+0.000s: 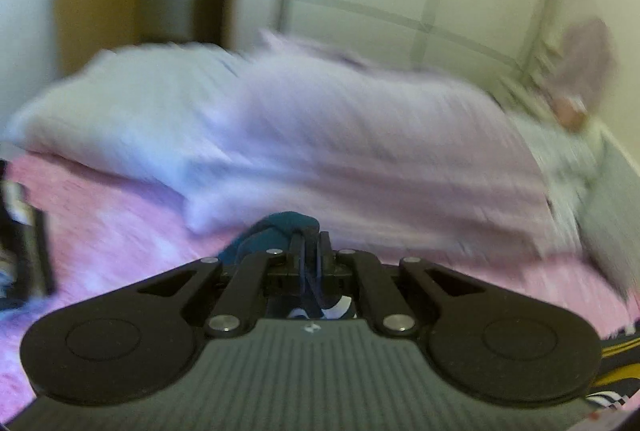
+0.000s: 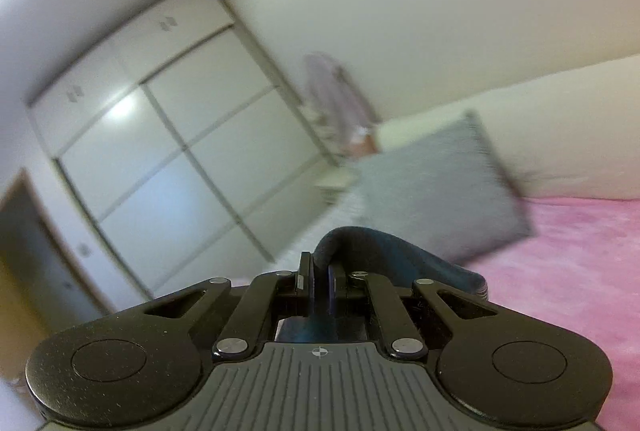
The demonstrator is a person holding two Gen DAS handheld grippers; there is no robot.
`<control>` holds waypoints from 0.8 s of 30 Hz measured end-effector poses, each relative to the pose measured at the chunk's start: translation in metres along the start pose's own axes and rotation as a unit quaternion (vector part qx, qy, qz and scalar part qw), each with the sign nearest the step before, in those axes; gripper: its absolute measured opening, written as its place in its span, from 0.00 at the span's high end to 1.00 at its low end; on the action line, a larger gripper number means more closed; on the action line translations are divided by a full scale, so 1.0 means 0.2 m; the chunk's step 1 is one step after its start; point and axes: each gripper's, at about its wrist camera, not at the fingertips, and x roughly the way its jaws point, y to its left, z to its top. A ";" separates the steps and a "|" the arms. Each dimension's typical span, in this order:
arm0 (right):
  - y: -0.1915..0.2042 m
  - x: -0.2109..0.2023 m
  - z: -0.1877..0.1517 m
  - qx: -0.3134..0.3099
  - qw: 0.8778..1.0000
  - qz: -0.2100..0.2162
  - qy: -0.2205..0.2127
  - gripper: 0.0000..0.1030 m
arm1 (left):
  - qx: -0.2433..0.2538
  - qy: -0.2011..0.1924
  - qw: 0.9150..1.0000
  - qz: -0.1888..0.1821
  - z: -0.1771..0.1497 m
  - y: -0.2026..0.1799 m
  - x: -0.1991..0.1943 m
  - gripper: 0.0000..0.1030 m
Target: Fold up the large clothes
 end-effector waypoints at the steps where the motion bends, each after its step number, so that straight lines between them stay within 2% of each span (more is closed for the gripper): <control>1: 0.04 0.09 0.01 -0.003 1.000 0.006 0.003 0.98 | -0.007 -0.012 1.000 0.018 0.04 0.05 -0.02 0.96; 3: 0.08 0.29 0.00 0.009 1.000 0.007 0.024 0.98 | -0.015 -0.010 0.999 0.036 0.10 0.11 0.01 0.91; 4: 0.08 0.40 -0.02 0.016 0.999 -0.001 0.046 0.97 | -0.020 -0.004 0.999 0.043 0.10 0.14 0.03 0.81; 5: 0.07 0.53 -0.05 0.025 0.996 -0.020 0.081 0.90 | -0.024 0.009 0.998 0.052 0.09 0.16 0.07 0.69; 6: 0.04 0.63 -0.08 0.038 0.991 -0.046 0.120 0.70 | -0.024 0.017 0.998 0.064 0.06 0.17 0.10 0.63; 7: 0.01 0.73 -0.13 0.050 0.984 -0.069 0.159 0.59 | -0.023 0.026 0.997 0.074 0.03 0.19 0.12 0.61; 8: -0.03 0.79 -0.20 0.060 0.976 -0.087 0.188 0.51 | -0.019 0.041 0.996 0.079 -0.03 0.22 0.14 0.60; 9: -0.08 0.81 -0.27 0.066 0.972 -0.101 0.201 0.51 | -0.018 0.054 0.995 0.085 -0.09 0.23 0.15 0.60; 13: -0.20 0.74 -0.60 0.051 0.951 -0.105 0.287 0.51 | -0.036 0.134 0.987 0.078 -0.43 0.29 0.19 0.60; 15: -0.26 0.64 -0.83 0.038 0.932 -0.106 0.345 0.51 | -0.029 0.187 0.980 0.057 -0.64 0.28 0.21 0.60; 18: -0.29 0.48 -1.17 0.020 0.891 -0.110 0.439 0.51 | -0.008 0.253 0.967 0.016 -0.91 0.17 0.30 0.60; 21: -0.31 0.33 -1.46 0.003 0.856 -0.108 0.506 0.51 | 0.015 0.285 0.958 -0.012 -1.09 0.09 0.40 0.60; 24: -0.31 0.23 -1.66 0.023 0.843 -0.107 0.527 0.51 | 0.043 0.298 0.953 -0.024 -1.16 0.04 0.53 0.59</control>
